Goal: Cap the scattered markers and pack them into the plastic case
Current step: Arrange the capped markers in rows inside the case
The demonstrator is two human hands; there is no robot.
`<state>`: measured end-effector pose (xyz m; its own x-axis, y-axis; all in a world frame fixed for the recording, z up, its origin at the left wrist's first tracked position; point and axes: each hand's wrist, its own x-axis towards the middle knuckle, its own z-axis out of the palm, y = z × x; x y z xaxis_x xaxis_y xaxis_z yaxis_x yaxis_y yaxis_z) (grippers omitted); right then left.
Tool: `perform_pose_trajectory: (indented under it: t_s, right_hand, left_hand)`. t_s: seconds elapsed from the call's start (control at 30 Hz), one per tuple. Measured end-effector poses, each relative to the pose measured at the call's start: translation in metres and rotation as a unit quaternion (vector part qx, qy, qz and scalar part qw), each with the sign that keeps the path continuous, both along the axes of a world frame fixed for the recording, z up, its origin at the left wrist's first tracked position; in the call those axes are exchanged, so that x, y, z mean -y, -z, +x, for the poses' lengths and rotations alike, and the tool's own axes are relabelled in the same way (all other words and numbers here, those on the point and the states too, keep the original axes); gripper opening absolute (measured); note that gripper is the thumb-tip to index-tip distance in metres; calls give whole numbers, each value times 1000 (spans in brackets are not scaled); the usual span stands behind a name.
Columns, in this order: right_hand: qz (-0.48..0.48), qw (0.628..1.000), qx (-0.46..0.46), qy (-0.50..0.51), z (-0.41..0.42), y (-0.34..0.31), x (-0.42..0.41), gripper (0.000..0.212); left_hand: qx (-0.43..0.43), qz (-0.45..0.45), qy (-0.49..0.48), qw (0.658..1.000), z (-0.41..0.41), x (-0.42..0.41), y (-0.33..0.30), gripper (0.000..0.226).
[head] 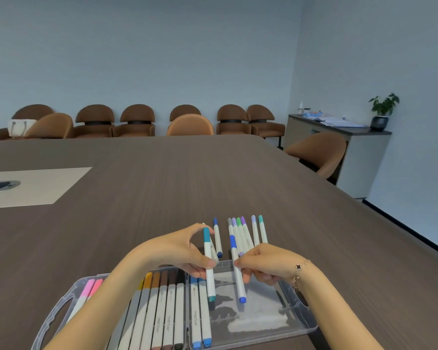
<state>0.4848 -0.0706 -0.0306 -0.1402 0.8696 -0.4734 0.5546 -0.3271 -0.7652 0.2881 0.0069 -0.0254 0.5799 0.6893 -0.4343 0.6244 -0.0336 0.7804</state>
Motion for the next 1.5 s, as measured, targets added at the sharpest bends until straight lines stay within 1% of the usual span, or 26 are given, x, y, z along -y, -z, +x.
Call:
perform_pose_trajectory:
  t_s: [0.27, 0.4, 0.57, 0.67, 0.8, 0.93, 1.03, 1.1, 1.13, 1.2, 1.27, 1.3, 1.37, 1.5]
  right_hand:
    - [-33, 994, 27, -97, -23, 1, 3, 33]
    - [-41, 993, 45, -100, -26, 5, 3, 30]
    - [-37, 991, 89, -91, -33, 14, -1, 27]
    - [-36, 991, 88, -90, -30, 13, -1, 27]
    - [-39, 994, 59, -78, -25, 10, -1, 27]
    - [-53, 991, 78, -92, -34, 15, -2, 30]
    - [-40, 990, 95, -93, -28, 11, -1, 27]
    - [-28, 995, 68, -69, -15, 4, 0, 27]
    - [-25, 997, 51, -52, -8, 2, 1, 28]
    - [-20, 998, 39, -38, 2, -1, 1, 30]
    - [-22, 998, 44, -44, 5, -1, 1, 32]
    - [-25, 998, 45, -45, 5, 1, 0, 31]
    - [-34, 997, 47, -42, 5, 5, -2, 27]
    - [-43, 997, 52, -41, 5, 10, -4, 25]
  left_hand:
    - [6, -9, -10, 1000, -10, -8, 1, 91]
    - [10, -11, -18, 1000, -12, -10, 2, 88]
    - [19, 6, -51, 999, -17, -13, -2, 83]
    - [7, 11, -53, 998, -17, -13, -2, 84]
    - [-8, 3, -32, 999, -8, -9, 3, 90]
    - [-9, 14, -20, 1000, -10, -10, 2, 88]
    - [1, -18, 23, 1000, -16, -8, -1, 86]
    - [5, -29, 54, 998, -12, -4, 2, 83]
    - [-1, -18, 66, 998, -8, -1, 6, 83]
    - [-44, 47, 98, 993, 2, 2, 15, 81]
    - [-110, 130, 135, 976, 7, 3, 20, 75]
    - [-131, 154, 145, 968, 7, 3, 20, 72]
    - [-154, 176, 153, 960, 6, 4, 19, 70]
    - [-204, 225, 165, 938, 1, 3, 19, 82]
